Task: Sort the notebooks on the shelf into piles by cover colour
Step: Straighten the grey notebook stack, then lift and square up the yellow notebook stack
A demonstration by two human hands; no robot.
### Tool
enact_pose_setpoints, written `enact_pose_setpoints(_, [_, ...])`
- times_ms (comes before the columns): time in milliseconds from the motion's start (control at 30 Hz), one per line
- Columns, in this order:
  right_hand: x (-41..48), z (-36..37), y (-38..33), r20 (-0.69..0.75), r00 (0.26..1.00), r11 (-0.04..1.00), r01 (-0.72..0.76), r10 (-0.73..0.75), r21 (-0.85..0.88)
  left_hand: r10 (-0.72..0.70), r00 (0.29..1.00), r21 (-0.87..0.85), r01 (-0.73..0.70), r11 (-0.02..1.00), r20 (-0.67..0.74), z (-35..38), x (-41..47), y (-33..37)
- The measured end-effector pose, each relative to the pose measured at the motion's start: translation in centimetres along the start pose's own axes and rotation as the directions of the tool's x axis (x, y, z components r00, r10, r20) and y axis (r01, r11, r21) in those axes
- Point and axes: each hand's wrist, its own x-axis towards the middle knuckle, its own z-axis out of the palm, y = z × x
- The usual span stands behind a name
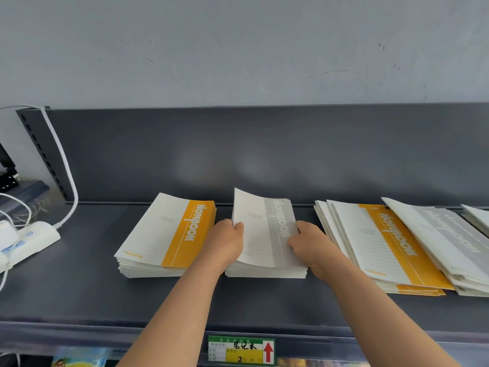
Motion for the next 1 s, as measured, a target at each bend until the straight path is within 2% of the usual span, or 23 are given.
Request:
enact_pose_setpoints(233, [0.1, -0.4, -0.1, 0.009, 0.999, 0.997, -0.046, 0.045, 0.07, -0.027, 1.0, -0.063, 0.026, 0.998, -0.008, -0.2, -0.1, 0.2])
enact_pose_setpoints(500, [-0.9, -0.6, -0.6, 0.014, 0.999, 0.999, -0.034, 0.034, 0.006, -0.018, 0.999, -0.092, 0.015, 0.996, -0.034, -0.9, -0.4, 0.3])
enact_pose_setpoints(633, [-2.7, -1.4, -1.5, -0.028, 0.995, 0.989, 0.096, -0.1, -0.116, 0.141, 0.972, -0.012, -0.146, 0.989, -0.188, -1.9, -1.5, 1.1])
enact_pose_setpoints(767, [-3.9, -2.5, -1.6, -0.135, 0.968, 0.914, 0.144, -0.209, -0.38, 0.311, 0.899, 0.104, -0.293, 0.95, -0.307, -2.0, -2.3, 2.1])
enact_pose_setpoints(900, [-4.9, -4.4, -0.3, -0.233, 0.918, 0.856, 0.175, -0.32, -0.486, 0.409, 0.857, 0.191, -0.365, 0.911, -0.313, -0.8, -3.5, 3.9])
enact_pose_setpoints(1000, [-5.6, -7.2, 0.9, -0.263, 0.879, 0.805, 0.198, -0.398, -0.559, 0.446, 0.85, 0.182, -0.41, 0.894, -0.28, 1.1, -4.6, 5.8])
